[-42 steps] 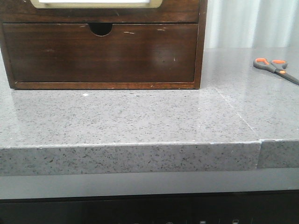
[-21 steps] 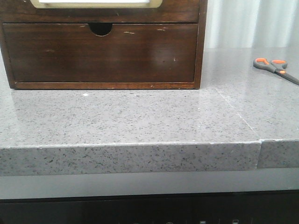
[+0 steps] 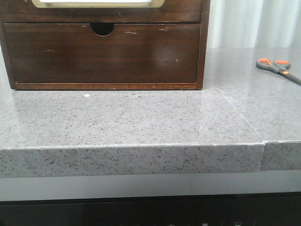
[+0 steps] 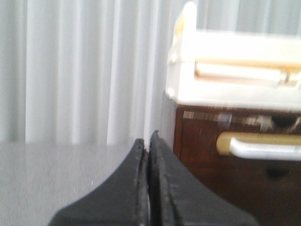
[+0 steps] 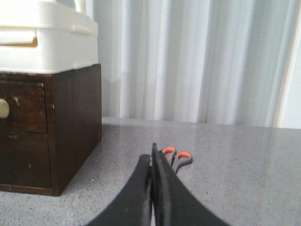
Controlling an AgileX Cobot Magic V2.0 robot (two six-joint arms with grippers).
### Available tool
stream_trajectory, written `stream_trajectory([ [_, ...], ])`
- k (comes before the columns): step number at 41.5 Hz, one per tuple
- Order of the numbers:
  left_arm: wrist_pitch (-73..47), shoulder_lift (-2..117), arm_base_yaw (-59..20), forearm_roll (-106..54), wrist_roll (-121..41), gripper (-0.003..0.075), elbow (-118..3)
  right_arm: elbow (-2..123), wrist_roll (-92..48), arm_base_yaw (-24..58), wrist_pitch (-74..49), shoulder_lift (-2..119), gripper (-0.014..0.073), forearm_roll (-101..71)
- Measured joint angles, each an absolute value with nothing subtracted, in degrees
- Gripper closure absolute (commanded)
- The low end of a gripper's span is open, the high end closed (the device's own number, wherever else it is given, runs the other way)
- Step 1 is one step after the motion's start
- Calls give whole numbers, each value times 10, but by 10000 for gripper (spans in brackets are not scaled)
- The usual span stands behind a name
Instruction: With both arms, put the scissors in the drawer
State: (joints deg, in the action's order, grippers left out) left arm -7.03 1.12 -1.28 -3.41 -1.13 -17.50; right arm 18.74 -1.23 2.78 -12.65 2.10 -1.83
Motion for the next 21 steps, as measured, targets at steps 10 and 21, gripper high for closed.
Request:
stream_trajectory([
  [10,-201,116,-13,-34,-11,741,-348,315,-12,28,-227,143,662,-18],
  [21,-304,227,-13,-34,-11,741,-408,363,-12,28,-312,263,662,-18],
])
